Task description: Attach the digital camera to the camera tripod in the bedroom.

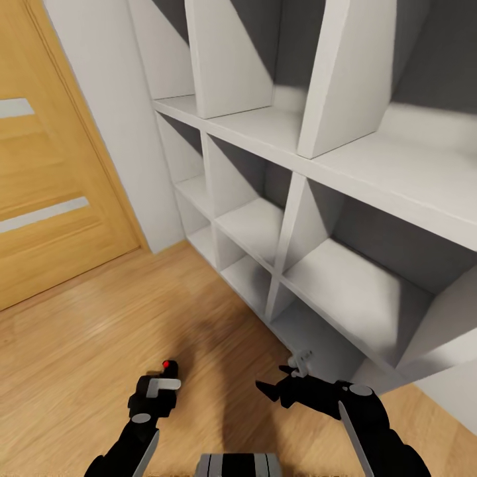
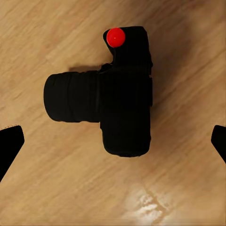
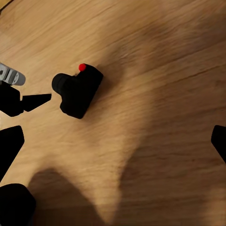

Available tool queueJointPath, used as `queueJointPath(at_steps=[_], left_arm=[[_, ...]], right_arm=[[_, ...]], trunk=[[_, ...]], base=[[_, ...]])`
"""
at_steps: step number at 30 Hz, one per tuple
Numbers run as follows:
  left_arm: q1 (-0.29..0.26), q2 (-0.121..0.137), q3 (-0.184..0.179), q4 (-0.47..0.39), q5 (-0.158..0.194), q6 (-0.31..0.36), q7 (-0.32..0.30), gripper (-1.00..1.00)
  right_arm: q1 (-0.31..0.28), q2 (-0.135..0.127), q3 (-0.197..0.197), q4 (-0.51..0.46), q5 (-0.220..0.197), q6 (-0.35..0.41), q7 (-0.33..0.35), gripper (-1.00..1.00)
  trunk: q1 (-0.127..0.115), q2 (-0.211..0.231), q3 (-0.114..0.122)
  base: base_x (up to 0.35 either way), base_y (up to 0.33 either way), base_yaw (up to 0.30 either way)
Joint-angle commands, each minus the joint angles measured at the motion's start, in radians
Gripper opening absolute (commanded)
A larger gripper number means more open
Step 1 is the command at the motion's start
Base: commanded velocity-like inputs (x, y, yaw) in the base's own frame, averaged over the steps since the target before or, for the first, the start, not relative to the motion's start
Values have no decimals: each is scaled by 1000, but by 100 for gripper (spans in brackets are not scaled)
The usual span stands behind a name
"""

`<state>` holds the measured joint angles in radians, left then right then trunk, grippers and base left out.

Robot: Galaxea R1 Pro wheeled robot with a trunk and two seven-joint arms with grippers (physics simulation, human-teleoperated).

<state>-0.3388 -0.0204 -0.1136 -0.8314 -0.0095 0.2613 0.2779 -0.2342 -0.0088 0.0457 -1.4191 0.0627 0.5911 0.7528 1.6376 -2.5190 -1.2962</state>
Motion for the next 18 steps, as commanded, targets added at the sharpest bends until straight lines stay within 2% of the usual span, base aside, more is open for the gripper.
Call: queueJointPath(at_steps=[1, 18], left_arm=[[0, 0, -3, -2, -1, 6, 6, 100], [0, 0, -3, -3, -1, 3, 4, 100]], right_arm=[[-1, 0, 0, -1, 6, 4, 5, 100], [-1, -2, 0, -1, 5, 4, 8, 100]], trunk=[[0, -1, -5], [8, -5, -70]], base=[[0, 0, 0], [0, 0, 0]])
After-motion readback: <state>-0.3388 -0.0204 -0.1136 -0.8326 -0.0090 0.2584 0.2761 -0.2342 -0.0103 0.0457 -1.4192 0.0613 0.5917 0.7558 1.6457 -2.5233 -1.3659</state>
